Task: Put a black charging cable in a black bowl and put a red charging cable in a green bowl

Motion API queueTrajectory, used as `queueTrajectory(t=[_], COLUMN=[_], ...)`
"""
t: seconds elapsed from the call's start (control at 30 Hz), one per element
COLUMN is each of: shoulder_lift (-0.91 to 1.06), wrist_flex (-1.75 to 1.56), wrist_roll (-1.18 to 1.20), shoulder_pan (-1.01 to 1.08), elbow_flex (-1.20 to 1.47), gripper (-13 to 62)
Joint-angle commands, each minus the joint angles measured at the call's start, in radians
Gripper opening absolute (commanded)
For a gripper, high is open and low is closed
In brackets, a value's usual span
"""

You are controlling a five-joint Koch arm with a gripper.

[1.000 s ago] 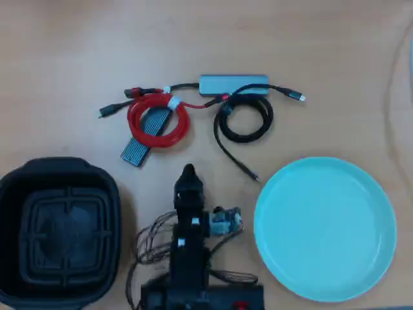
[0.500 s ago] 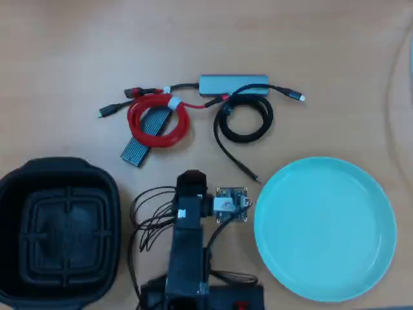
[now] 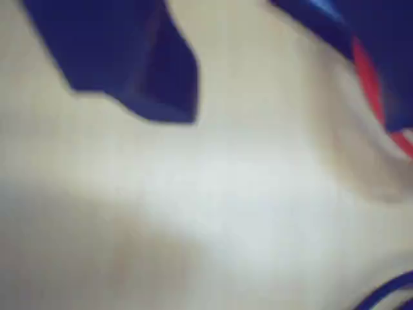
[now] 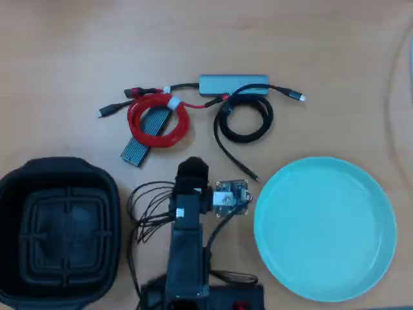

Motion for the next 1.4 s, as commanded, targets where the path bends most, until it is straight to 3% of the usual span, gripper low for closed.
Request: queueTrajectory(t=[0.0, 0.43, 0.83, 1.07, 1.37], shoulder_lift=[-0.008, -0.173, -0.433, -0.488, -0.762], wrist_flex=[0.054, 0.081, 0.21, 0.215, 0.344], wrist_roll=[0.015, 0.163, 0.474, 0.482, 0.477], shoulder_pan=[-0.003, 0.008, 0.052, 0.089, 0.081], elbow_flex=[-0.127, -0.336, -0.615, -0.678, -0.959], gripper=[29.5, 29.5, 29.6, 29.5, 30.7])
